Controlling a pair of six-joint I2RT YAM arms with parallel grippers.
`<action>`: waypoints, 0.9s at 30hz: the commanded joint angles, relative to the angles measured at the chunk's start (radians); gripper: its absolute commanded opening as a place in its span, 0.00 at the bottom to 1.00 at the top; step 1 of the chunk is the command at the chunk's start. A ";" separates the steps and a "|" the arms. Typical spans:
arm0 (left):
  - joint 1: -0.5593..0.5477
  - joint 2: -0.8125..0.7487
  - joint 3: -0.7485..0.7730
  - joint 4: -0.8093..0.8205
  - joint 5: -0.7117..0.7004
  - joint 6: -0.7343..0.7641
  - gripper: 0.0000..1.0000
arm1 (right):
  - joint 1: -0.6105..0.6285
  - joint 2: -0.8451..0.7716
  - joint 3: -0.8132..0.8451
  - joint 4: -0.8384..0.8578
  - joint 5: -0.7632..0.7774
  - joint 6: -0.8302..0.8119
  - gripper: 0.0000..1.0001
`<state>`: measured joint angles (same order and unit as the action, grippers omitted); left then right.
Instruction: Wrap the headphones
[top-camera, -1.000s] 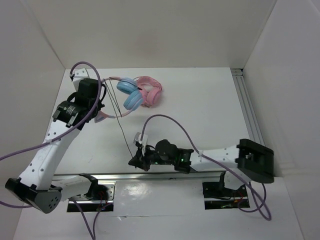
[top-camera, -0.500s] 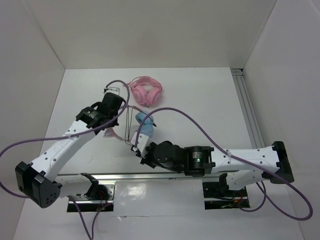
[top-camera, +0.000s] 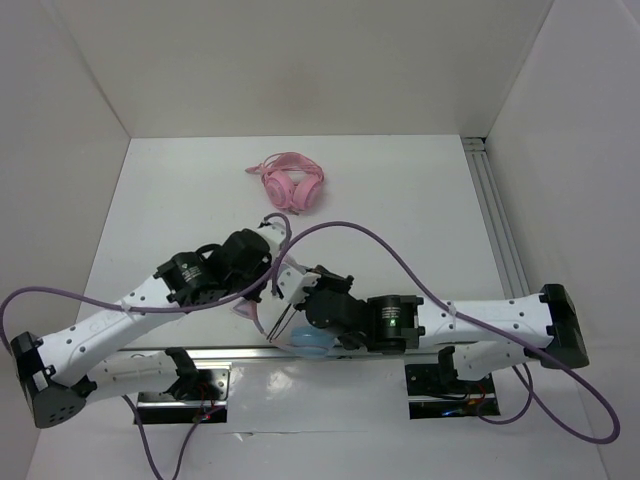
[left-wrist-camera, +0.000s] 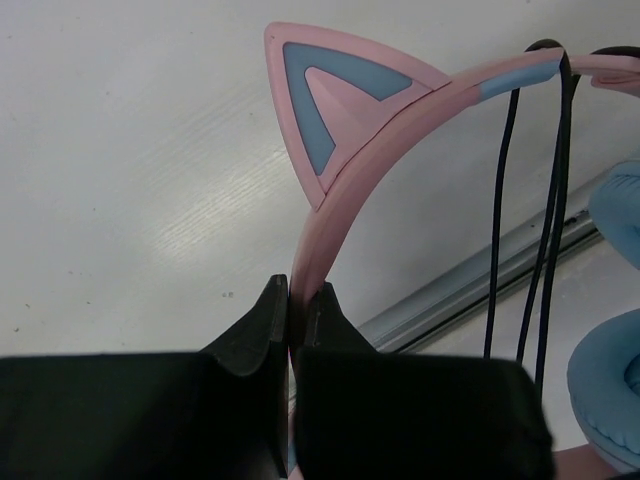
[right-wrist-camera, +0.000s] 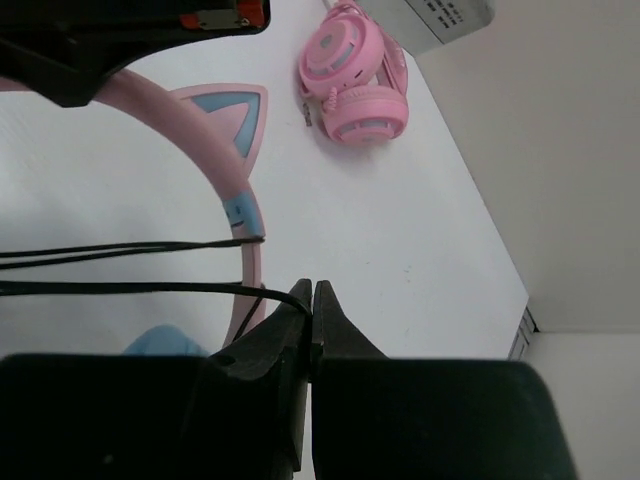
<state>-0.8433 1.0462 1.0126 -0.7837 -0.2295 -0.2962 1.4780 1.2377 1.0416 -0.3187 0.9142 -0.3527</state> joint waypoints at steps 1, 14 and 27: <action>-0.068 0.000 0.076 -0.122 0.004 -0.029 0.00 | -0.063 -0.075 -0.002 0.153 0.091 -0.065 0.00; -0.142 -0.034 0.244 -0.225 0.024 -0.011 0.00 | -0.272 -0.196 0.001 0.110 -0.303 -0.005 0.09; -0.142 -0.069 0.350 -0.244 -0.077 -0.008 0.00 | -0.603 -0.127 0.012 0.164 -0.686 0.093 0.22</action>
<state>-0.9695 1.0355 1.3079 -0.9272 -0.3443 -0.3405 0.9749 1.1069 1.0283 -0.2306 0.2062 -0.2947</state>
